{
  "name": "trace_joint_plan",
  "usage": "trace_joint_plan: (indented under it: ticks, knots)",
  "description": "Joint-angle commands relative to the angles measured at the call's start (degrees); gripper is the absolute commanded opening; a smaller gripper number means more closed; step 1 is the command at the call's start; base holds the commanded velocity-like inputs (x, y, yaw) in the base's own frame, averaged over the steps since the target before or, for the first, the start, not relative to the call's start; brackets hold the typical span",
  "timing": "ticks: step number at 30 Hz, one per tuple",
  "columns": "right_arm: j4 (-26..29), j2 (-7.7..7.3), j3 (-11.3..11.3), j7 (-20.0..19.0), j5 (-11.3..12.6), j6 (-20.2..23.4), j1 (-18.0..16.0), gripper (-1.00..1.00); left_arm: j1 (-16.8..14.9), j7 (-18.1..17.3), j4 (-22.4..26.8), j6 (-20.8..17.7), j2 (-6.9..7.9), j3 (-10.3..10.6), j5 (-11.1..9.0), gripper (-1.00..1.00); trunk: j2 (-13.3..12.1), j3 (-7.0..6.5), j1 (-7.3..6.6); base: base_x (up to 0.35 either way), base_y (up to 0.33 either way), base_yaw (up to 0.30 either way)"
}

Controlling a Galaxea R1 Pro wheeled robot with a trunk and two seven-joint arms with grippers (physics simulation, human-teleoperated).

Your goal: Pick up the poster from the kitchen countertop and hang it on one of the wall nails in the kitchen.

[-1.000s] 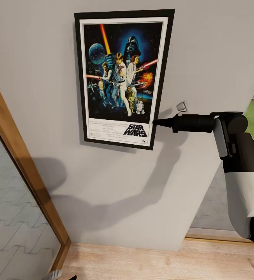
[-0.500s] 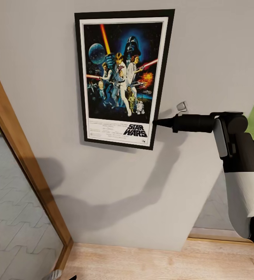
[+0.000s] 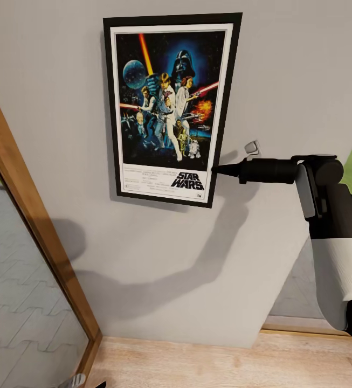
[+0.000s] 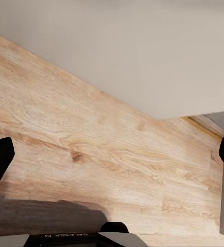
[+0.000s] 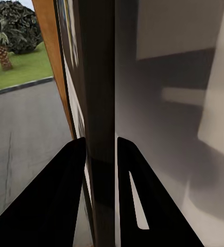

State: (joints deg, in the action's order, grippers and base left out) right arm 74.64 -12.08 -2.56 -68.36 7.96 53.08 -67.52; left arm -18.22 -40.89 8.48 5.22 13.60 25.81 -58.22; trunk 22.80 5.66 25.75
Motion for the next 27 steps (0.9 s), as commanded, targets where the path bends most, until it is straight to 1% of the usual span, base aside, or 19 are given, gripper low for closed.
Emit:
trace_joint_plan:
  ticks: [1, 9, 27]
  knots:
    - [0.0, -0.05, -0.1, 0.0, 0.4, 0.4, -0.1, -1.0, -0.1, -0.1, 0.0, 0.5, 0.02, 0.5, -0.2, 1.0, 0.1, 0.13, 0.04, 0.0, 0.024, 0.0]
    - [0.0, -0.05, -0.1, 0.0, 0.4, 0.4, -0.1, -1.0, -0.1, -0.1, 0.0, 0.5, 0.02, 0.5, -0.2, 1.0, 0.1, 0.13, 0.04, 0.0, 0.071, 0.0]
    - [0.0, -0.05, -0.1, 0.0, 0.4, 0.4, -0.1, -1.0, -0.1, -0.1, 0.0, 0.5, 0.04, 0.5, -0.2, 1.0, 0.1, 0.13, 0.04, 0.0, 0.006, 0.0]
